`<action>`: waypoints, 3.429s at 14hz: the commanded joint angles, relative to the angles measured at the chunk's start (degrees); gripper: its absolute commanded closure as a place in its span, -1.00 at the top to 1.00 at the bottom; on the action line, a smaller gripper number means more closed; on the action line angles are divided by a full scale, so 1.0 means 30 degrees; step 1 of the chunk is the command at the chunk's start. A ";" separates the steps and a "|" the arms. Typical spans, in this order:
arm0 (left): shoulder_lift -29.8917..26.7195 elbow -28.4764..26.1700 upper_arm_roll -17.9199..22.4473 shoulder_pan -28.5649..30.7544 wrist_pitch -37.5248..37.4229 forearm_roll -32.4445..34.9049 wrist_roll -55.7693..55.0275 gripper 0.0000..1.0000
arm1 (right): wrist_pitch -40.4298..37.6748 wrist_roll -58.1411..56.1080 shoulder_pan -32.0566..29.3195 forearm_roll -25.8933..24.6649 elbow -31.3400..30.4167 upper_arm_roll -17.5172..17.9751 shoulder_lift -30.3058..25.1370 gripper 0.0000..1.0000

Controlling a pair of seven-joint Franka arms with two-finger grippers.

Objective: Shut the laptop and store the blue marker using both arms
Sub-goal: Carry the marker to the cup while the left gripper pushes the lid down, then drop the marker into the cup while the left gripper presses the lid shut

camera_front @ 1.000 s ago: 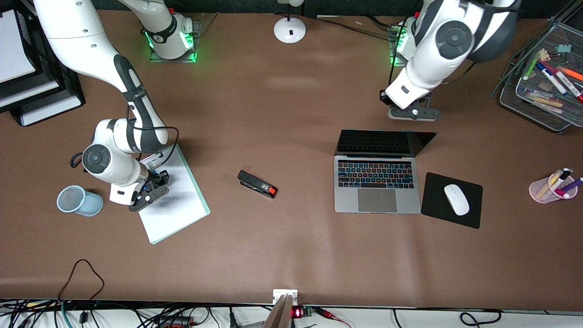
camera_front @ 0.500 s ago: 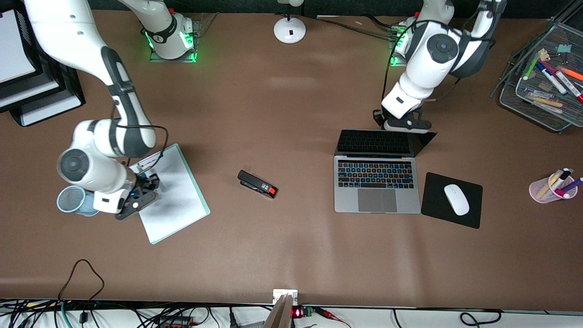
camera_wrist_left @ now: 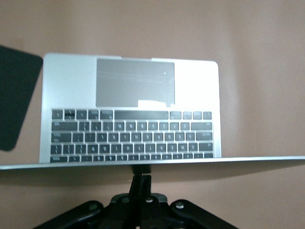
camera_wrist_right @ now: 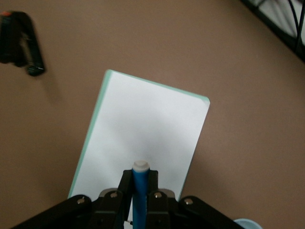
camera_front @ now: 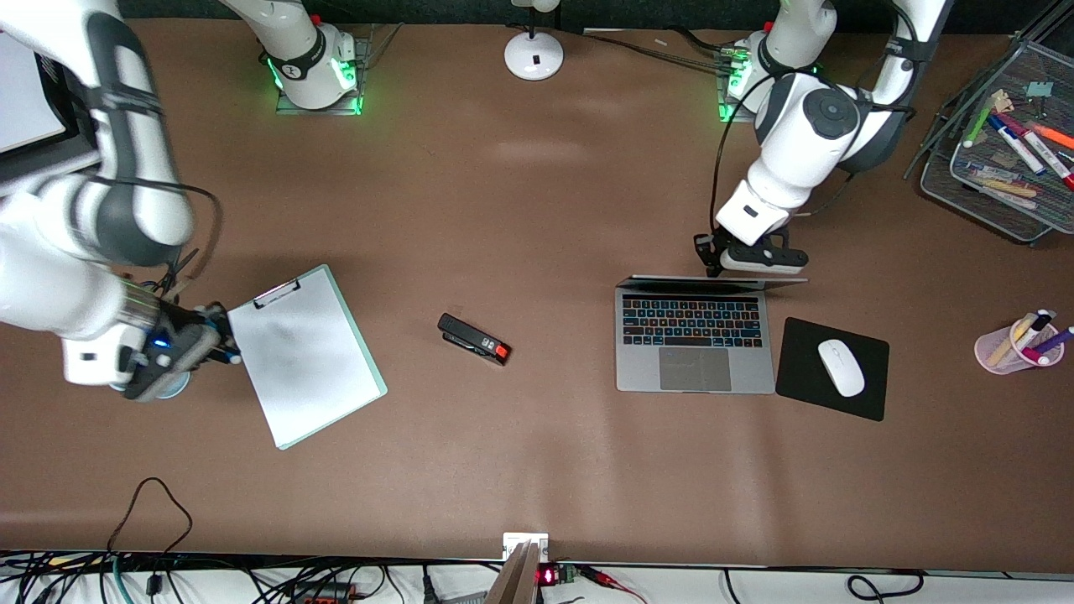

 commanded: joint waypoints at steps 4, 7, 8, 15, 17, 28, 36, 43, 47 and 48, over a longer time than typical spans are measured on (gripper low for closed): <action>0.3688 0.3738 0.0232 0.0457 0.0061 0.1687 0.0244 -1.00 | -0.2688 -0.9236 -0.3500 0.5889 0.1820 0.0155 0.0489 -1.00; 0.4920 0.4764 0.0349 0.0486 0.0410 0.1748 0.0273 -1.00 | -0.3418 -1.3963 -0.5172 0.9032 0.1820 0.0155 0.1222 -1.00; 0.5273 0.5029 0.0553 0.0458 0.0442 0.1748 0.0302 -1.00 | -0.3711 -1.5105 -0.5641 0.9501 0.1820 0.0155 0.1515 -1.00; 0.8552 0.6729 0.0877 0.0223 0.2252 0.2418 0.0216 -1.00 | -0.6085 -2.0884 -0.7987 1.2697 0.3720 0.0185 0.4531 -1.00; 0.9578 0.6965 0.0995 0.0194 0.3163 0.2627 0.0215 -1.00 | -0.6321 -2.1589 -0.8397 1.2817 0.3988 0.0185 0.4944 -1.00; 1.2688 0.8664 0.2898 -0.1651 0.5334 0.2627 0.0098 -1.00 | -0.6819 -2.3145 -0.9688 1.2671 0.3959 0.0185 0.6205 0.08; 1.0964 1.0037 0.2899 -0.1271 0.0281 0.2657 0.0010 -1.00 | -0.6265 -1.5598 -0.8169 0.9218 0.4047 0.0097 0.4158 1.00; 0.8472 1.4111 0.2782 -0.1300 -1.1649 0.2744 0.0303 -1.00 | -0.4886 -0.0171 -0.3338 0.2341 0.4047 0.0155 0.0789 1.00; 0.6950 1.5369 0.2898 -0.1271 -1.5601 0.2715 0.1764 -1.00 | -0.5119 0.6840 -0.1547 -0.1414 0.3959 0.0155 -0.0122 1.00; 0.6685 1.5982 0.2899 -0.1242 -1.6773 0.2744 0.1883 -0.99 | -0.5265 0.8538 -0.1196 -0.1886 0.3756 0.0184 -0.0355 1.00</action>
